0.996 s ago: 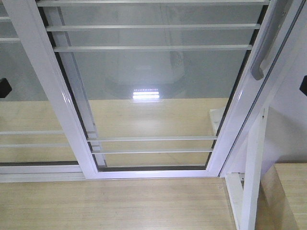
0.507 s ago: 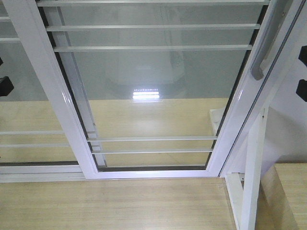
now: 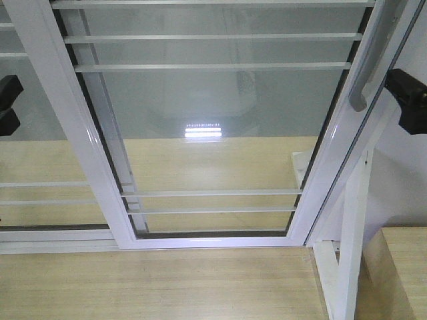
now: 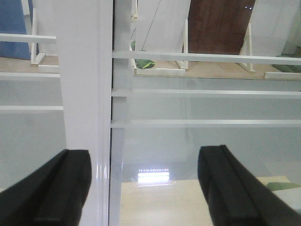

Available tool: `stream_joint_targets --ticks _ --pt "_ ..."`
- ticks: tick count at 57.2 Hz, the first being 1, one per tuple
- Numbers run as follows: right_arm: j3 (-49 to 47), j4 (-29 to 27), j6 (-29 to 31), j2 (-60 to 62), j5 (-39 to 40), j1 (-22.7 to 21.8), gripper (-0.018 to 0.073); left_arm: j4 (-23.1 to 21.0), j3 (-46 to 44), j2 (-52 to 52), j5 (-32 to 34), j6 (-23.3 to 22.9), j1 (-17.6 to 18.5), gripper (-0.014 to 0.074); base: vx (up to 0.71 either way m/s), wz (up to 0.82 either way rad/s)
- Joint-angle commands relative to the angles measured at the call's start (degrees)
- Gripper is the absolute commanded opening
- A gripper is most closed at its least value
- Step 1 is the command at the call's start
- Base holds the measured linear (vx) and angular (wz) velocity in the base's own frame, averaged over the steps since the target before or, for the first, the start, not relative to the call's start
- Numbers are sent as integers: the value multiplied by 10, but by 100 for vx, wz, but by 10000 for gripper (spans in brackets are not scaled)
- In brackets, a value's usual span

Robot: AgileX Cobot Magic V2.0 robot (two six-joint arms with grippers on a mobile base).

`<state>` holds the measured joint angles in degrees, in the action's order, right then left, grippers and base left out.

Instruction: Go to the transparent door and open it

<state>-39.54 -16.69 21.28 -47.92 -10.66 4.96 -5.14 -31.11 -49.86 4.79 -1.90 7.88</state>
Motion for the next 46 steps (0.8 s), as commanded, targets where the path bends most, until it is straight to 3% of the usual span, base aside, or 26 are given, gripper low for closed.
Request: stream_joint_targets --ticks 1,16,31,46 --pt "-21 10 0 -21 56 -3 659 0 -20 5 46 0 0 587 0 0" --pt "-28 22 2 -92 94 -5 639 0 -20 5 42 1 0 587 0 0" --pt "-70 13 0 -170 103 -102 614 0 -20 5 42 5 0 587 0 0" --pt "-169 12 1 -315 115 -106 542 0 -20 5 43 5 0 587 0 0"
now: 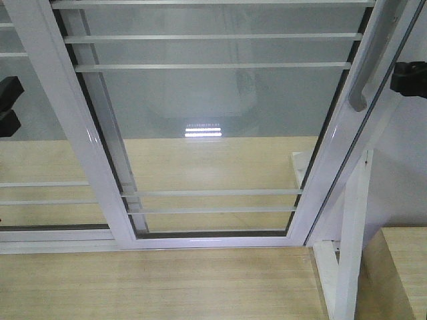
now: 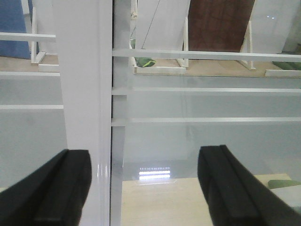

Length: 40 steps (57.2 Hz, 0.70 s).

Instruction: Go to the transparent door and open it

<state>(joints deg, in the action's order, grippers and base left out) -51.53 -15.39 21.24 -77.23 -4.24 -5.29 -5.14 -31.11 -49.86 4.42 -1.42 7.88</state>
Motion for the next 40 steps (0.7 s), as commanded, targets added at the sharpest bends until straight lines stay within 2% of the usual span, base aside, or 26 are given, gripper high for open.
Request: stream_joint_targets --ticks 1,19,40 --pt "-55 0 2 -29 51 -3 540 0 -20 5 46 0 0 587 0 0" --pt "-180 -12 0 -146 38 -2 509 0 -20 5 46 0 0 587 0 0" --pt "-275 -28 2 -210 15 19 505 0 -20 4 46 0 0 587 0 0"
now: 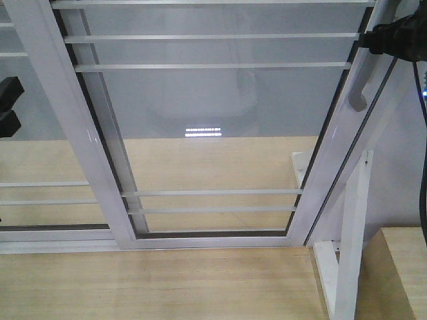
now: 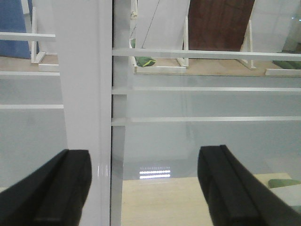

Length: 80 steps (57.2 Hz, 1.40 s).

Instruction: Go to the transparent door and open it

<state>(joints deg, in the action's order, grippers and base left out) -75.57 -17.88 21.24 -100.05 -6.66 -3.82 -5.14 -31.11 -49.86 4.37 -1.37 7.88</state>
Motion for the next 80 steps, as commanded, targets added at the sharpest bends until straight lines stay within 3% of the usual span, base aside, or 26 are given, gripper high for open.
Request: stream_joint_targets --ticks 1,20,45,80 --pt "-39 -3 2 16 41 7 505 0 -20 4 46 0 0 587 0 0" --pt "-67 -4 2 -12 48 8 447 0 -20 4 46 0 0 587 0 0" --pt "-67 -6 2 -14 45 13 49 0 -20 4 31 0 0 587 0 0" --pt "-67 0 6 -14 46 95 31 0 -20 4 23 0 0 587 0 0"
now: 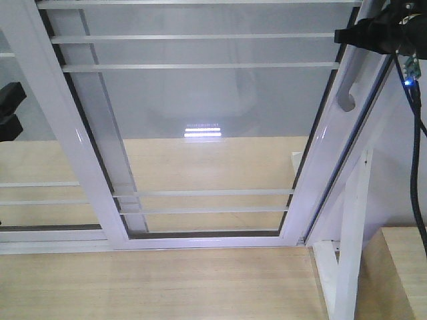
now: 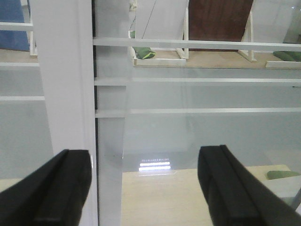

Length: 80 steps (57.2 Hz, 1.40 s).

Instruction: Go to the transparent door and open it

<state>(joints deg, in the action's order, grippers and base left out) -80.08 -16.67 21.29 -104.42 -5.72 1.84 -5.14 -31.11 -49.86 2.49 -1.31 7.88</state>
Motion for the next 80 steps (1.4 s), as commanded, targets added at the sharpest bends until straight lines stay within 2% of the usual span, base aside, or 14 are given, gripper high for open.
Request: stream_joint_targets --ticks 1,32,43,57,69,80 --pt "-22 -12 6 30 37 42 31 0 -20 4 42 -1 0 587 0 0" --pt "-22 -12 7 30 28 113 31 0 -20 4 44 -1 0 587 0 0" --pt "-22 -12 32 35 -11 138 31 0 -20 4 44 -1 0 587 0 0" --pt "-10 -14 32 82 -74 151 31 0 -20 5 37 -1 0 587 0 0" --pt "62 -12 33 178 -62 165 -8 0 -20 5 11 -1 1 587 0 0" --pt "214 -15 30 319 13 171 -4 0 -20 5 -9 -1 6 587 0 0"
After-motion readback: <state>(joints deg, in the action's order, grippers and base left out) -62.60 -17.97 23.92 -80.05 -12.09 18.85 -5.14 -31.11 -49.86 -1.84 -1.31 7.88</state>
